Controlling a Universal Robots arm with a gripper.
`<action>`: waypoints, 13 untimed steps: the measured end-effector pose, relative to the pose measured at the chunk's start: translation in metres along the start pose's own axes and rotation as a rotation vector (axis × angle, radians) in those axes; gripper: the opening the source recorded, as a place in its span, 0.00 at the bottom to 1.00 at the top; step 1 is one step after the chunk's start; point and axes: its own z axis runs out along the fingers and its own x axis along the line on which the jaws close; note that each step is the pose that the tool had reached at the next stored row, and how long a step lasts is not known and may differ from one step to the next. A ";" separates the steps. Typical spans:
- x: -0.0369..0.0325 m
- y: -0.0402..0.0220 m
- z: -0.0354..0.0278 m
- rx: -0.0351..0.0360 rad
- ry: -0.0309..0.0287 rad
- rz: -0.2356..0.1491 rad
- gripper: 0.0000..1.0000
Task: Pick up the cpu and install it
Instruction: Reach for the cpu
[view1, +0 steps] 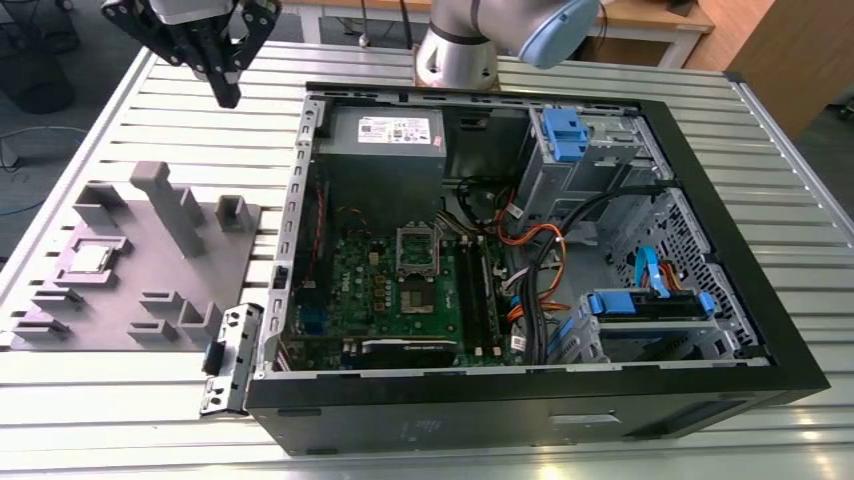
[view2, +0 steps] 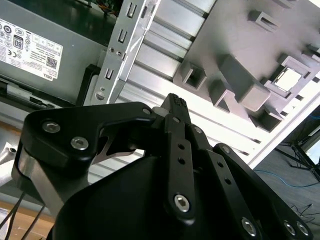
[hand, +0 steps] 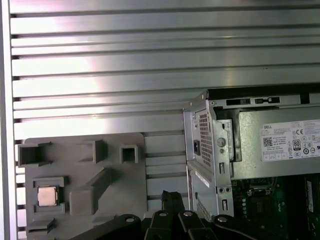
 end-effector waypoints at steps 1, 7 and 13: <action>0.0029 -0.0003 0.0004 0.0000 -0.0001 0.000 0.11; 0.0177 -0.0014 0.0015 0.0000 0.0000 0.000 0.11; 0.0294 -0.0023 0.0018 0.0000 -0.0001 0.000 0.11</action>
